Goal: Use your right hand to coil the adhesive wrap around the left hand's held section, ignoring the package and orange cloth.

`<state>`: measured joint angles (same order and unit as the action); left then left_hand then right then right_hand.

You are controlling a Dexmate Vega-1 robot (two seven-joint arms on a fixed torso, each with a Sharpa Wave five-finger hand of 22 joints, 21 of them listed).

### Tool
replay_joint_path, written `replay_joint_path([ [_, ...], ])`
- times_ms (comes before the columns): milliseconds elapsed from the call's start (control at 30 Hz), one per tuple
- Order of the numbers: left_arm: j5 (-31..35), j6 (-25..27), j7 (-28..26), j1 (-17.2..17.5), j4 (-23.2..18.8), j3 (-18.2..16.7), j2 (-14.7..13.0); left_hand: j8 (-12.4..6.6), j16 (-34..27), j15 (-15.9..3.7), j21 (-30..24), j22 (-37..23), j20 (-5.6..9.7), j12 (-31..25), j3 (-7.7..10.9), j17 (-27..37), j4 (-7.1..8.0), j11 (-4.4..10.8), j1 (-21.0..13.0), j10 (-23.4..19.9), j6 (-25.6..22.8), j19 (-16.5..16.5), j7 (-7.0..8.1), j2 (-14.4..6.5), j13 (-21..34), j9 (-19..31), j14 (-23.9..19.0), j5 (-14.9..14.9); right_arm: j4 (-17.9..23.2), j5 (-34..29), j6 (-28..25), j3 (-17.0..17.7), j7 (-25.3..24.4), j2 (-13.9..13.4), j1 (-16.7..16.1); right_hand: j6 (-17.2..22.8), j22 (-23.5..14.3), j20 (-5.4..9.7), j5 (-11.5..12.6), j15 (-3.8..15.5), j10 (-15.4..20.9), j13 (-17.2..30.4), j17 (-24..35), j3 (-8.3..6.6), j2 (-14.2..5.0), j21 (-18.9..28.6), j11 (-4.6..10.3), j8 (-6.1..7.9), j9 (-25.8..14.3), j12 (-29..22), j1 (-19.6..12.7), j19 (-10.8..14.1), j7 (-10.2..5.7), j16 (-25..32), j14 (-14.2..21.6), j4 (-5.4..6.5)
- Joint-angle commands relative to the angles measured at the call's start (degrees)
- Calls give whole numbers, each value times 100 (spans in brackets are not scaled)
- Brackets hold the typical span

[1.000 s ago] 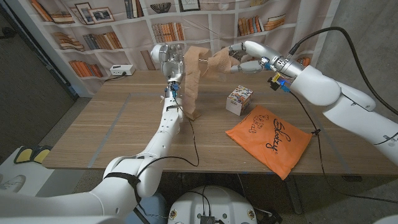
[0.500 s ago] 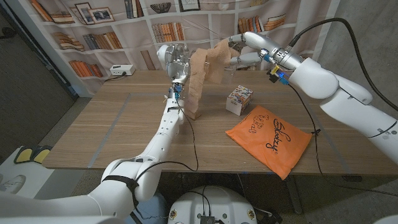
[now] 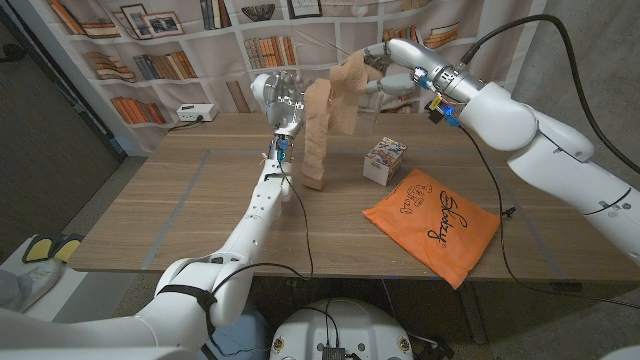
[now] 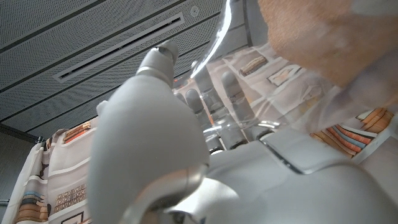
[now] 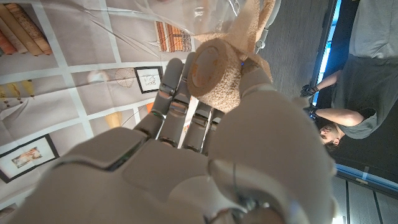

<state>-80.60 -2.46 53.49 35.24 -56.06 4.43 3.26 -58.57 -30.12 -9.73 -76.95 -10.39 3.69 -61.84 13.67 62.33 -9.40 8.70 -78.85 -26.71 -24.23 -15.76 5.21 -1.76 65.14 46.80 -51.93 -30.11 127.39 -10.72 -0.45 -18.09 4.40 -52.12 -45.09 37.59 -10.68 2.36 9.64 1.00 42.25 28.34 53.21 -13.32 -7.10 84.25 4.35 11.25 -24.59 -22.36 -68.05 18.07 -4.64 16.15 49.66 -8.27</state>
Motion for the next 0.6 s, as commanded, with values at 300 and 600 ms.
replay_joint_path([
  [300, -56, 172, 83, 464, -724, 132, -201, -23, -15, -262, -14, -16, -28, -17, -1, 17, 19, -6, -448, 5, 11, -29, 15, -449, 10, 1, -322, -24, -170, -125, 31, -387, 212, 69, 304, 541, 4, 832, 43, 1268, 739, 488, 16, -841, -79, 10, 696, 51, -27, -87, 17, 18, -513, 17, 601, -42],
  [600, -123, 140, -2, 620, -1010, 187, -215, -35, -27, -260, -9, -15, -29, -21, -5, 32, 22, -3, -446, -3, -1, -33, 7, -451, 15, 3, -323, -27, -204, -107, 143, -345, 206, 31, 229, 544, 5, 832, 43, 1268, 753, 484, 21, -846, -82, 9, 691, 51, -28, -88, 19, 15, -517, 11, 602, -41],
])
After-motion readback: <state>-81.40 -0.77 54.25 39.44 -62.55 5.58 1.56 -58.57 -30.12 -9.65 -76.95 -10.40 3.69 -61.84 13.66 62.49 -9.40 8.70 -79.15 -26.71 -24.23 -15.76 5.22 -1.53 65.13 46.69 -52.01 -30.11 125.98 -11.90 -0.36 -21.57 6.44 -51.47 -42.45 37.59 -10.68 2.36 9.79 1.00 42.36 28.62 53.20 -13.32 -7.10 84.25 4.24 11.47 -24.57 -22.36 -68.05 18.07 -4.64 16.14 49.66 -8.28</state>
